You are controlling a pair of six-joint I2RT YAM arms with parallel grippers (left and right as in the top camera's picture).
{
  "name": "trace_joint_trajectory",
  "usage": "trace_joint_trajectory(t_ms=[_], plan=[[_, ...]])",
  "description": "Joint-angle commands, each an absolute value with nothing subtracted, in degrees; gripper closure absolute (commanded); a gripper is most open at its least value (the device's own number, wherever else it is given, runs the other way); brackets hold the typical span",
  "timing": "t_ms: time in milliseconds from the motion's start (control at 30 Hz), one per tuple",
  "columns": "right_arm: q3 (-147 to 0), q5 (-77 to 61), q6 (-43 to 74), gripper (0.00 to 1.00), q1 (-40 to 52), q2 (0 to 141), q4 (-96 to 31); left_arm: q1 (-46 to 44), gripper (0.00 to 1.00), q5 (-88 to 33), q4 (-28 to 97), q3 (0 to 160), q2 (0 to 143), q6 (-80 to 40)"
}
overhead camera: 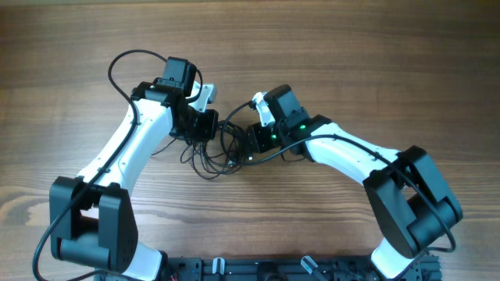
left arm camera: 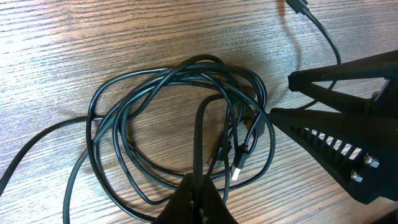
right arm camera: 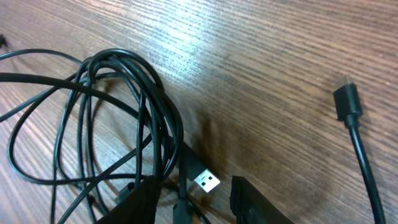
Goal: Untangle cables
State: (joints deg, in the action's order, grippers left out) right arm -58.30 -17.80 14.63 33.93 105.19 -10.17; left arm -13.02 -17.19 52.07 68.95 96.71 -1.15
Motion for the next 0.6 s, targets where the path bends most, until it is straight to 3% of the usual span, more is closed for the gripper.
trace_joint_trajectory(t_ms=[0, 567], plan=[[-58.5, -13.1, 13.0, 0.6, 35.0, 107.4, -9.7, -12.9, 0.96, -16.8, 51.9, 68.5, 97.3, -0.4], [-58.5, -16.5, 7.7, 0.6, 35.5, 108.6, -7.1, -12.9, 0.96, -16.8, 51.8, 68.5, 97.3, -0.4]])
